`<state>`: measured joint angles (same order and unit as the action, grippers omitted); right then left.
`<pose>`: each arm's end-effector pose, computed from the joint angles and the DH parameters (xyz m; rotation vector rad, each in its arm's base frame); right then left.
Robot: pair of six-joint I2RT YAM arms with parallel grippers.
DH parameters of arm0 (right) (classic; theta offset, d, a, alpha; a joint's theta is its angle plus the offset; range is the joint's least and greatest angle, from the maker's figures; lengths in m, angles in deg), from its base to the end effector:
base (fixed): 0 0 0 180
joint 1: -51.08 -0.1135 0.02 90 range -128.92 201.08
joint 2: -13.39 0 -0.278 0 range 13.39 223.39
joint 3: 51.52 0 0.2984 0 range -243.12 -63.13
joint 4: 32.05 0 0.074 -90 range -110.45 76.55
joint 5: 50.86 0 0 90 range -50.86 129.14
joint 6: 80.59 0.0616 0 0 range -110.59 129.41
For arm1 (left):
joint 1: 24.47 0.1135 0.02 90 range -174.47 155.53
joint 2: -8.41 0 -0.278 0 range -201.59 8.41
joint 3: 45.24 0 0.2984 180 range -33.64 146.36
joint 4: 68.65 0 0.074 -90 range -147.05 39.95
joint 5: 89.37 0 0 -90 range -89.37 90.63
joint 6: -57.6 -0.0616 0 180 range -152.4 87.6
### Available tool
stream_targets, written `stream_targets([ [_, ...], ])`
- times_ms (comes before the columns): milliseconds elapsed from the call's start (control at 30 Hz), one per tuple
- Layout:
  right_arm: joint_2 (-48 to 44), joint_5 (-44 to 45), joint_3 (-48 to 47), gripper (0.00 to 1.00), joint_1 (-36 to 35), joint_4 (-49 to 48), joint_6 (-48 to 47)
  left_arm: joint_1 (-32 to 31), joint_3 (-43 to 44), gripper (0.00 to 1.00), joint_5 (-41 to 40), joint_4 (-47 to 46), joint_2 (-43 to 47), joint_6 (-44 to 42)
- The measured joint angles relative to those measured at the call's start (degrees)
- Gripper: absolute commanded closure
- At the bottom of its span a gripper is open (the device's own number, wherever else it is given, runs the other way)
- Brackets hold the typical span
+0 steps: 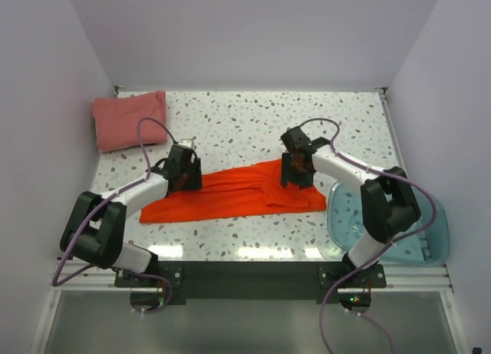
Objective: Fold and stack the t-shirts
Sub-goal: Fold the tshirt
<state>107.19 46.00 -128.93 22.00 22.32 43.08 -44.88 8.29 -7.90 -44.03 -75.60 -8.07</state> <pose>0.3263 0.1730 0.1791 0.1401 2.7881 0.1035 0.3081 -0.1049 0.1280 -0.1453 2.5174 -0.1277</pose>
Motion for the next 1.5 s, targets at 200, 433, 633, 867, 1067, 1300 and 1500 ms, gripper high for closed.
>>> stream_targets([
  [200, 8.2, -0.3, -1.7, 0.43, 0.0, -1.9, -0.1, 0.0, -2.6, 0.39, -0.9, -0.1, 3.3, 0.0],
  [433, 15.6, 0.1, -8.0, 0.41, 0.8, -0.7, -0.8, 0.0, -3.7, 0.39, -1.4, 0.5, 3.4, 0.2],
  [633, 22.5, 0.1, -17.9, 0.41, 4.2, 1.6, -2.2, 0.0, -5.2, 0.4, -1.0, 1.6, 5.1, 1.0],
  [867, 34.8, 0.8, -37.6, 0.41, 7.7, 5.7, -4.0, -0.7, -9.4, 0.46, 3.5, 1.7, 10.2, 4.6],
  [1067, 44.5, 1.7, -54.4, 0.39, 8.1, 7.0, -4.2, -5.7, -14.1, 0.49, 11.1, 1.6, 17.2, 8.3],
  [1300, 49.2, 0.1, -63.3, 0.31, 8.5, 6.0, -4.0, -11.6, -13.9, 0.47, 18.9, 3.2, 24.6, 9.7],
  [1500, 45.4, -1.6, -58.7, 0.24, 8.5, 2.4, -5.3, -11.8, -3.8, 0.47, 14.6, 10.1, 25.9, 9.1],
])
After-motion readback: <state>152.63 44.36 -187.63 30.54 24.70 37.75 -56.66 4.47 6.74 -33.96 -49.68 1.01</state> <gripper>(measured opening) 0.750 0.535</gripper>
